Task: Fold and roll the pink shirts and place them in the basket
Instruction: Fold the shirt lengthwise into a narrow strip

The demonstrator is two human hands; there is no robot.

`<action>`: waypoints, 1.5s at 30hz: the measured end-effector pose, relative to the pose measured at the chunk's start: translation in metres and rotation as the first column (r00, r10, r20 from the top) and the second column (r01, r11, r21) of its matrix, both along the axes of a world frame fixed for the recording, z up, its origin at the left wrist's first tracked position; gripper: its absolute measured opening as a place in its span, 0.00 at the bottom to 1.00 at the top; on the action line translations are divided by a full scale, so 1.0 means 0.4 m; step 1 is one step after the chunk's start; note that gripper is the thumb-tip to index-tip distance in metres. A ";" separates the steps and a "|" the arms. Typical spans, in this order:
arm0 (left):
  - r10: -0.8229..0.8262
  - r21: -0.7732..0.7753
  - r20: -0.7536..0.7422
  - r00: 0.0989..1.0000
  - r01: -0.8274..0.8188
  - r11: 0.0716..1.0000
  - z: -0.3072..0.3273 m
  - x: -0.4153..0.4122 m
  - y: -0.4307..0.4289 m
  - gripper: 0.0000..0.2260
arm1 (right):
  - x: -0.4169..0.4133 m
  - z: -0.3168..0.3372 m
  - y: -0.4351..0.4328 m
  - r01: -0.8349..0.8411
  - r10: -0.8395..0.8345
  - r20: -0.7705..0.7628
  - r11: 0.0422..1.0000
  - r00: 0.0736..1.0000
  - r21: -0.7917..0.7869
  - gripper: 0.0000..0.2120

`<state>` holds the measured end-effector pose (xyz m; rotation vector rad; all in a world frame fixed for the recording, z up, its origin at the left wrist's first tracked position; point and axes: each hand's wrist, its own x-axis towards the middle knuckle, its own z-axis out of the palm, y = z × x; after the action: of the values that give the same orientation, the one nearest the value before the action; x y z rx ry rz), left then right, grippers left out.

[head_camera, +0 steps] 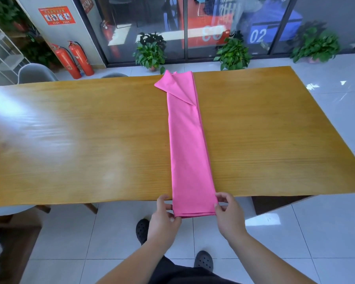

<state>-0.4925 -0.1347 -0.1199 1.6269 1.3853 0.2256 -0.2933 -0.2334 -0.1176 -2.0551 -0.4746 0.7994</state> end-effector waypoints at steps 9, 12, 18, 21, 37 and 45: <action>0.182 -0.286 0.205 0.962 -0.119 0.951 -0.021 -0.003 0.036 0.24 | 0.030 -0.030 -0.008 -0.060 0.046 -0.085 0.985 0.995 -0.163 0.08; 0.347 -0.371 0.242 0.906 -0.244 0.896 -0.017 0.010 0.050 0.14 | 0.032 -0.032 -0.004 -0.064 0.046 -0.172 0.993 0.984 -0.102 0.08; 0.420 -0.383 0.241 0.875 -0.312 0.869 -0.008 0.026 0.067 0.09 | 0.037 -0.028 0.003 0.038 -0.030 -0.303 0.999 0.952 0.022 0.07; 0.424 -0.397 0.250 0.870 -0.307 0.865 -0.001 0.025 0.070 0.11 | 0.053 -0.032 0.004 0.043 -0.019 -0.338 0.997 0.941 0.062 0.07; 0.250 -0.491 0.542 0.802 0.060 0.869 0.163 0.043 0.168 0.23 | 0.146 0.163 0.104 -0.110 0.210 -0.479 0.967 0.852 0.230 0.23; 0.051 -0.372 0.352 0.935 0.090 0.924 0.096 0.003 0.114 0.19 | 0.086 0.089 0.017 -0.151 0.204 -0.466 0.977 0.861 0.147 0.28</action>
<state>-0.4914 -0.0890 -0.0814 1.2025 1.0540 0.2100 -0.2587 -0.2266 -0.0821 -1.6482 -0.4162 1.3235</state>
